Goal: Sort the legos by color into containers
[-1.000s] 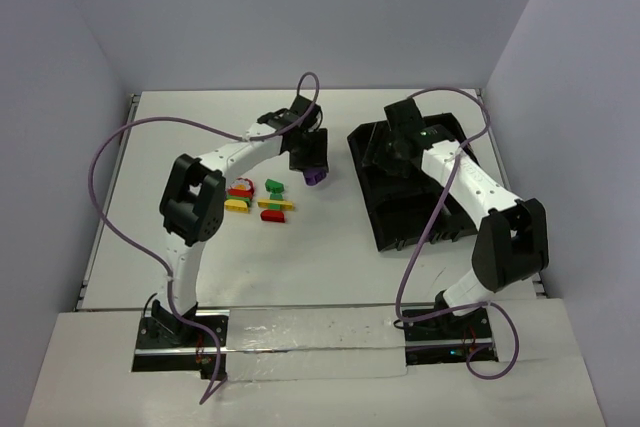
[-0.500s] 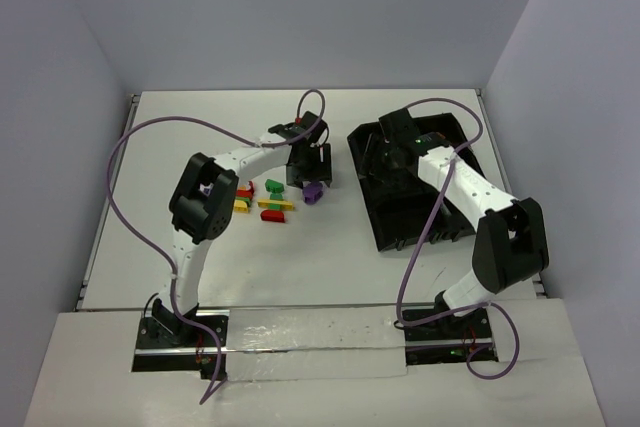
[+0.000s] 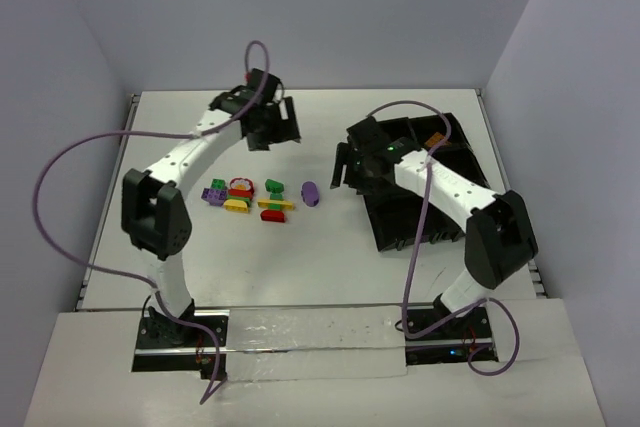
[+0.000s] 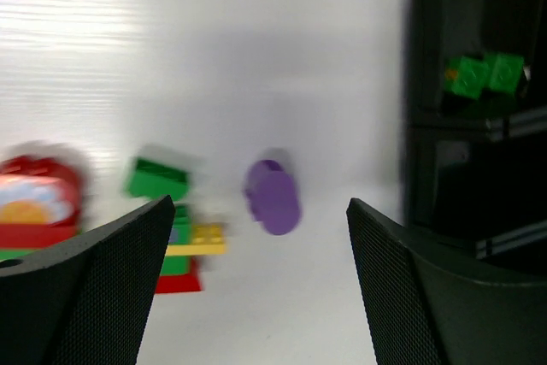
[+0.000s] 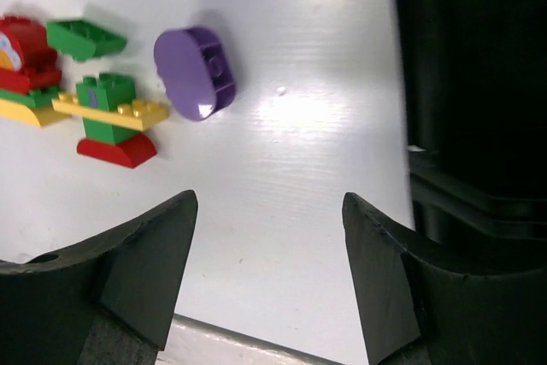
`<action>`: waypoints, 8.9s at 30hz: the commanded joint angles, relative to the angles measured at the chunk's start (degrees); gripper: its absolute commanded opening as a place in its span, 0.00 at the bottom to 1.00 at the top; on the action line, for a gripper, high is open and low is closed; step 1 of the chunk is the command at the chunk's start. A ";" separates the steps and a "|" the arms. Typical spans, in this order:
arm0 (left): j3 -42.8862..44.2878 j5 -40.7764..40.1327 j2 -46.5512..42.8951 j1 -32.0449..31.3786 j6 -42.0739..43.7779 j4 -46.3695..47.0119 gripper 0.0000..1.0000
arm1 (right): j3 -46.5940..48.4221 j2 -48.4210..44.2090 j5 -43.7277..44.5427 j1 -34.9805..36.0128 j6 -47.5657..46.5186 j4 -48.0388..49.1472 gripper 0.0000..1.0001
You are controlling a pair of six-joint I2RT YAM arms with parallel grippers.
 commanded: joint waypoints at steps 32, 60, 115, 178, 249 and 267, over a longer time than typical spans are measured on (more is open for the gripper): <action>-13.09 -7.79 -11.04 10.74 0.49 1.28 0.88 | 56.82 45.95 9.50 -9.79 -7.81 -12.74 0.79; -18.79 -6.77 -10.91 10.96 -0.98 5.21 0.87 | 40.49 30.13 4.55 -2.34 -17.95 -4.23 0.78; -23.44 -9.90 -11.52 13.64 -1.02 6.37 0.87 | 26.46 23.97 10.81 8.60 -19.33 -5.64 0.82; -23.08 -13.53 -15.14 13.69 -0.48 3.58 0.93 | 2.95 -2.10 23.08 -7.38 -3.98 -6.34 0.19; -22.86 -19.20 -25.66 17.51 -9.88 -1.53 0.89 | 51.35 47.50 8.05 16.75 -21.16 -0.85 0.09; -25.46 -13.65 -26.60 17.51 -9.95 2.71 0.89 | 28.93 20.53 13.97 3.03 -14.87 8.25 0.00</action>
